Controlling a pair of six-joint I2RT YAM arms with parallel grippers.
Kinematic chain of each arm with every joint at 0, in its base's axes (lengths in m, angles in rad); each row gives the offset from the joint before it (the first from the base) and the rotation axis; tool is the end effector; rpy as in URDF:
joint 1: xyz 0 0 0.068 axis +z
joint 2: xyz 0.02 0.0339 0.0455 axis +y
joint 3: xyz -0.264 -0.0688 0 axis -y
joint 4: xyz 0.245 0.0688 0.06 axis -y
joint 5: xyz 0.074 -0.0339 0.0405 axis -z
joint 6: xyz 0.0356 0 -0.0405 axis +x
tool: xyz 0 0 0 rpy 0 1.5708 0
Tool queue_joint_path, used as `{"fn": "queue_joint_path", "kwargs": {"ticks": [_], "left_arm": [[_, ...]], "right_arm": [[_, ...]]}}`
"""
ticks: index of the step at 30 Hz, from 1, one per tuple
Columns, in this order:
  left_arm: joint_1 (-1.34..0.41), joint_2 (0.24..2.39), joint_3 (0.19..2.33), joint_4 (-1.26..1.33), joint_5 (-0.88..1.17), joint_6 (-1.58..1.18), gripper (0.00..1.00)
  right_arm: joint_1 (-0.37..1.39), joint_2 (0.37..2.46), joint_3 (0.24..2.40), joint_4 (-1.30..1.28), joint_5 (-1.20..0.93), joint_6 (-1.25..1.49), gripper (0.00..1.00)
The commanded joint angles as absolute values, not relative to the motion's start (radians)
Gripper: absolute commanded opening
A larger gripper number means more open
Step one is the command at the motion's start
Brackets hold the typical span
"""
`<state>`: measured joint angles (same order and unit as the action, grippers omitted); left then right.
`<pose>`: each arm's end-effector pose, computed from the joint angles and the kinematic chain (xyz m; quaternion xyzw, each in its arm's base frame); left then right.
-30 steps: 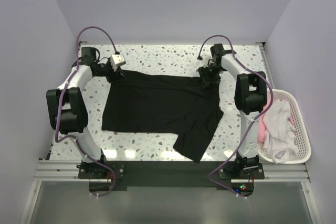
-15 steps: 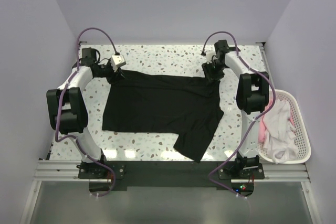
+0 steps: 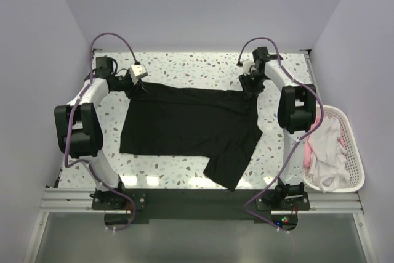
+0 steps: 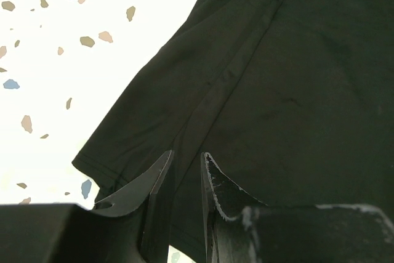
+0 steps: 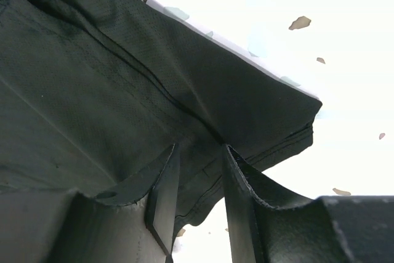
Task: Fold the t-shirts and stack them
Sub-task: Fold the tshirt
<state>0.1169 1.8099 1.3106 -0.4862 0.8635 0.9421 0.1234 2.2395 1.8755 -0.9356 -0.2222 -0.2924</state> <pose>0.3806 0.0174 0.2244 0.4593 0.7482 -0.2135 0.4285 0.4586 0.0648 0.1847 -0.2179 0.9604 0.0981 0.1431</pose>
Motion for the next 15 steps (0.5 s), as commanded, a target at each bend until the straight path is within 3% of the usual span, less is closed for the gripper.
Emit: {"fn": "queue_joint_path", "kwargs": {"ticks": [1,15], "left_arm": [[0.12,1.756,1.302,-0.466,0.881,0.937,0.27],[0.12,1.743,1.298,-0.469,0.882,0.94,0.27]], "right_arm": [[0.124,2.249,1.893,-0.96,-0.221,-0.313,0.37],[0.124,2.276,1.884,-0.946,-0.183,-0.316,0.39]]}}
